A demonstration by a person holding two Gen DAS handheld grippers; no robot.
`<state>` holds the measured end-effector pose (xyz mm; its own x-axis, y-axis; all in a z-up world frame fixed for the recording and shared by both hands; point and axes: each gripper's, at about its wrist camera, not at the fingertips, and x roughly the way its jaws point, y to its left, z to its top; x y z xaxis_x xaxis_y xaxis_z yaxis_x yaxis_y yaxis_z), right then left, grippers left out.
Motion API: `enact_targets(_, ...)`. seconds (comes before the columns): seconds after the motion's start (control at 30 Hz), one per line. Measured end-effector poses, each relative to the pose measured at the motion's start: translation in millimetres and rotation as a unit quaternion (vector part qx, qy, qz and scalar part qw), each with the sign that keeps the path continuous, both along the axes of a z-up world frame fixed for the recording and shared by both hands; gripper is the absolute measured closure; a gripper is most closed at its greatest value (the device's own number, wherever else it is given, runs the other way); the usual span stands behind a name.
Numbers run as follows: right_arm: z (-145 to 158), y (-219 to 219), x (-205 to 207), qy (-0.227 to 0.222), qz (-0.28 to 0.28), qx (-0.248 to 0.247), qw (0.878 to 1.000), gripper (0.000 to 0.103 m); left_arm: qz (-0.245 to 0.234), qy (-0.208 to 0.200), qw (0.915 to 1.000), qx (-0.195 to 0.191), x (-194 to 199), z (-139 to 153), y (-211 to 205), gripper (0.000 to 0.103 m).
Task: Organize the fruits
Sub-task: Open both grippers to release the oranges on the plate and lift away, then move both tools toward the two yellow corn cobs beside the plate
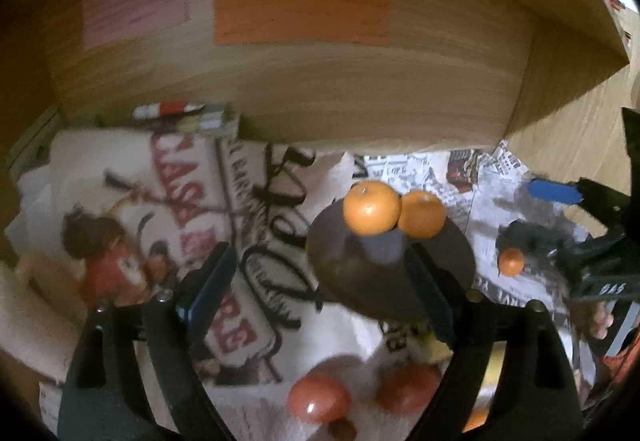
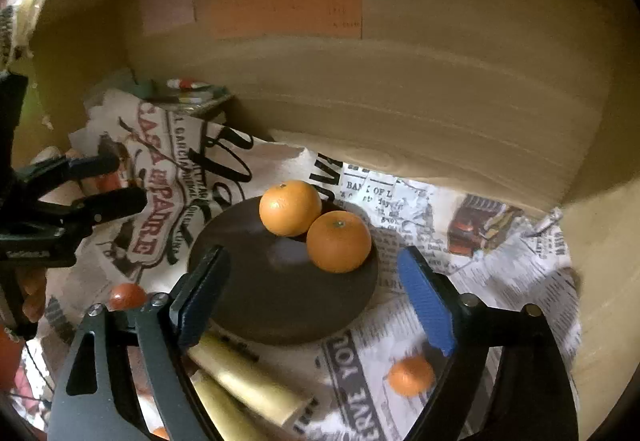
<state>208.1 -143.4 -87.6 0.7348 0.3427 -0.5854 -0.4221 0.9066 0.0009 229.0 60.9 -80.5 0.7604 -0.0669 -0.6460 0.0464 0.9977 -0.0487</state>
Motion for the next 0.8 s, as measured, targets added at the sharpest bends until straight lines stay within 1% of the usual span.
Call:
enact_targets(0.13, -3, -3, -24, -0.008, -0.001, 0.008, 1.0, 0.016, 0.009, 0.01, 0.9999, 0.001, -24, -11, 10, 0.014)
enact_targets(0.3, -19, -5, -46, 0.002, -0.008, 0.012, 1.0, 0.016, 0.009, 0.032, 0.9994, -0.001, -49, -32, 15, 0.014)
enact_targets(0.4, -32, -14, -56, 0.011, -0.024, 0.012, 1.0, 0.016, 0.002, 0.048, 0.9989, 0.001, -59, -48, 13, 0.014)
enact_targets(0.5, -46, -28, -58, 0.024, -0.052, 0.001, 0.998, 0.016, 0.0, 0.062, 0.9981, 0.0, -62, -63, 10, 0.014)
enact_targets(0.57, -54, -41, -53, 0.041, -0.074, -0.004, 0.996, 0.016, 0.0, 0.068, 0.9977, 0.001, -61, -71, 8, 0.016)
enact_targets(0.7, -65, -63, -43, 0.068, -0.111, -0.011, 0.991, 0.016, -0.008, 0.082, 0.9966, -0.005, -54, -82, 5, 0.025)
enact_targets(0.8, -69, -75, -38, 0.089, -0.119, 0.01, 0.989, 0.016, -0.01, 0.095, 0.9954, -0.011, -48, -90, 4, 0.032)
